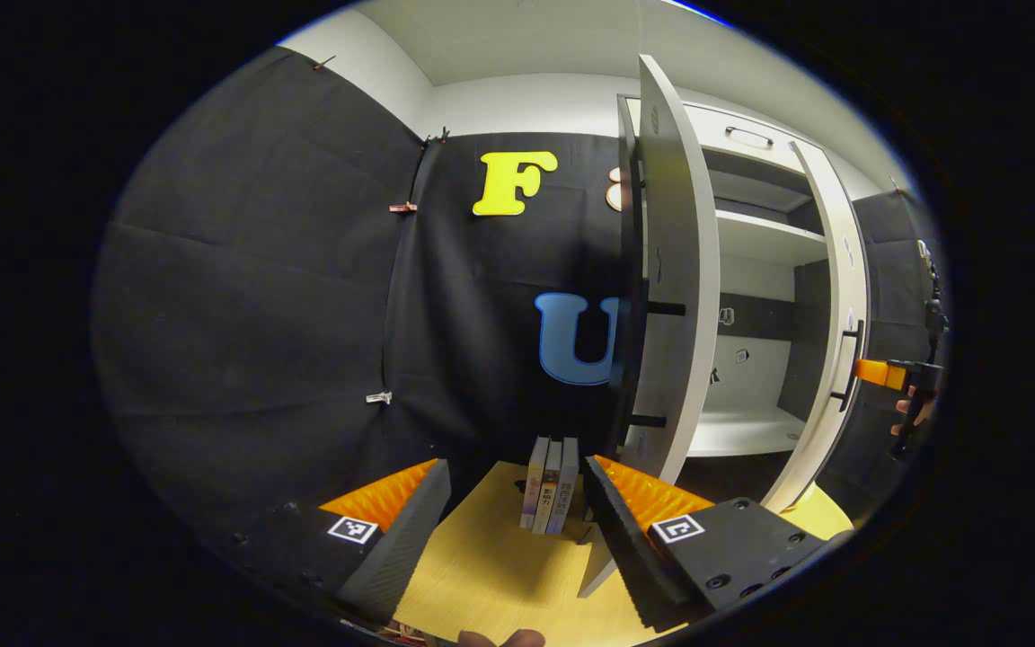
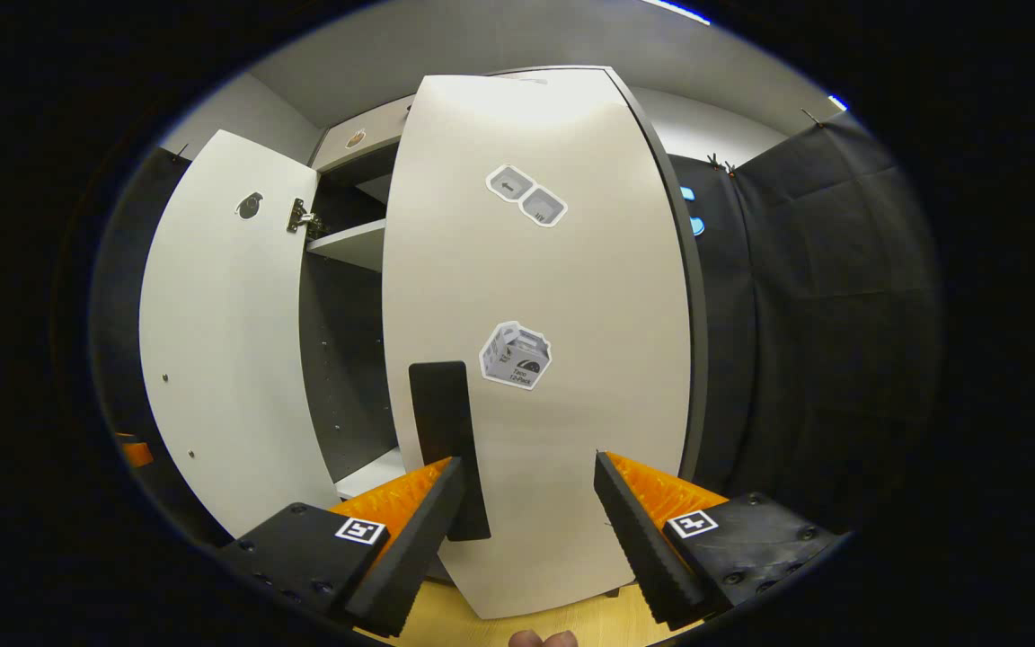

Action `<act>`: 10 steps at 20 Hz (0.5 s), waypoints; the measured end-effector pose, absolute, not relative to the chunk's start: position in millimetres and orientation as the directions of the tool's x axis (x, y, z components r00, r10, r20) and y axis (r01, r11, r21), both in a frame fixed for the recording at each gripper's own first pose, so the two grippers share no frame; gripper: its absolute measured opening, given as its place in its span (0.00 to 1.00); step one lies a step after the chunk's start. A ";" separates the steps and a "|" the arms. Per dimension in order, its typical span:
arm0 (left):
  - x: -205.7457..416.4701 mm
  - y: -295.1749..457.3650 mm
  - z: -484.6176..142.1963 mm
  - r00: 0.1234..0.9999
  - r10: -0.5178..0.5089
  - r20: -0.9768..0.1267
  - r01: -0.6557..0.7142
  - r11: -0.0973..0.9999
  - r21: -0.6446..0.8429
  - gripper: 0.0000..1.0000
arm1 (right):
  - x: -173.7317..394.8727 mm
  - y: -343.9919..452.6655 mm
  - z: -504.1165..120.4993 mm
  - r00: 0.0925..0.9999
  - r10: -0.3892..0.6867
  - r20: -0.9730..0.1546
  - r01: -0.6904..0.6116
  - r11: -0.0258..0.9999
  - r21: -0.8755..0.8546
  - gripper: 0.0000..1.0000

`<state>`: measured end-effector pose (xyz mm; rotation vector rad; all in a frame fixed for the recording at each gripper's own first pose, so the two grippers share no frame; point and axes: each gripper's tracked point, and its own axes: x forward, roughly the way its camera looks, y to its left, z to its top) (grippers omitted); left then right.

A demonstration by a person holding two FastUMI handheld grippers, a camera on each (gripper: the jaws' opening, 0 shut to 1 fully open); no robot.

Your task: Grasp the bottle in the cabinet with the left hand and place it on the coaster, then close the right door with the right hand and the left door with the left hand.

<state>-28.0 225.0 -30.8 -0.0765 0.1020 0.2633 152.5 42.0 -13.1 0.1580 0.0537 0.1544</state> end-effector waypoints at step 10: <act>9.4 237.2 -15.5 0.967 0.244 -0.077 -0.247 0.969 -0.025 0.95 | 127.5 50.5 5.0 0.980 0.200 -0.004 -0.196 0.966 0.169 0.98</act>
